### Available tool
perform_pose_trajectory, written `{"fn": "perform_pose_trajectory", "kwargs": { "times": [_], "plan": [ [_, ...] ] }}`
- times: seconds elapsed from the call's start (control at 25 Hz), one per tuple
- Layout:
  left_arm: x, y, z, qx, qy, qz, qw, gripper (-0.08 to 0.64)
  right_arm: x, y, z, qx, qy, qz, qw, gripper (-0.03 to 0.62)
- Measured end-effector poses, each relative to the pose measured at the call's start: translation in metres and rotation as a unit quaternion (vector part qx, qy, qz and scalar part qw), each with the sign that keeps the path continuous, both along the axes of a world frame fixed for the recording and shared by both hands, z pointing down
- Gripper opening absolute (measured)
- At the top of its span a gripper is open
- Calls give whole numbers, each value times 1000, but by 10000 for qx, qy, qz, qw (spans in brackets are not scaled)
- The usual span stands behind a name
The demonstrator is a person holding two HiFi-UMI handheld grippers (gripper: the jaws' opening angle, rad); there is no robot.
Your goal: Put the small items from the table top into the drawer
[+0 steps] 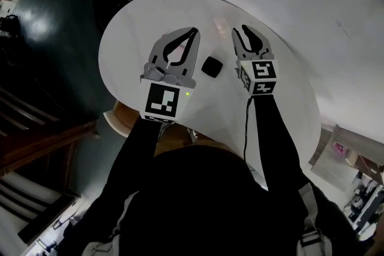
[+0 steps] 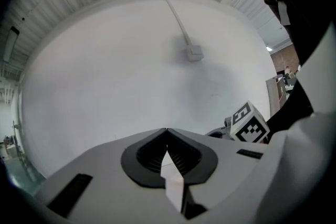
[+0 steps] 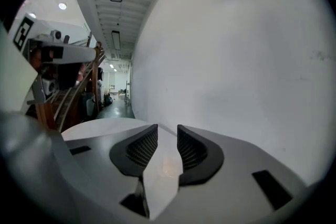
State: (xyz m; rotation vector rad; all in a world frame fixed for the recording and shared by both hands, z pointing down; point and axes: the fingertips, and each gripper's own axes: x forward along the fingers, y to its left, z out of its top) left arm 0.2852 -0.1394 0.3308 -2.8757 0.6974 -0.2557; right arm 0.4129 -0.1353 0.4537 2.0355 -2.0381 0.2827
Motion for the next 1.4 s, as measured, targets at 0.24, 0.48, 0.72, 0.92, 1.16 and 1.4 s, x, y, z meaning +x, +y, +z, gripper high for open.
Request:
{"fn": "perform_pose_trajectory", "kwargs": {
  "times": [0.24,0.48,0.72,0.92,1.16,1.4],
  "plan": [
    [-12,-11,3,-123,63,-280,9995,15,2,-31,60,-722,143,-246,9970,185],
    [-31,-18,15,-216,-44,-482,9986,15,-6,-47,110,-1375,301,-492,9888,225],
    [-50,-20,27,-357,-135,-690,9969,15,1,-53,154,-2000,431,-399,9780,239],
    [-61,-18,29,-399,-153,-776,9961,15,4,-50,167,-2338,614,-502,9691,129],
    [-67,-17,22,-320,-66,-785,9964,15,9,-44,130,-1805,712,-338,9804,110],
    [-68,-17,2,-130,76,-642,9978,15,1,-25,50,-978,548,-53,9937,110]
  ]
}}
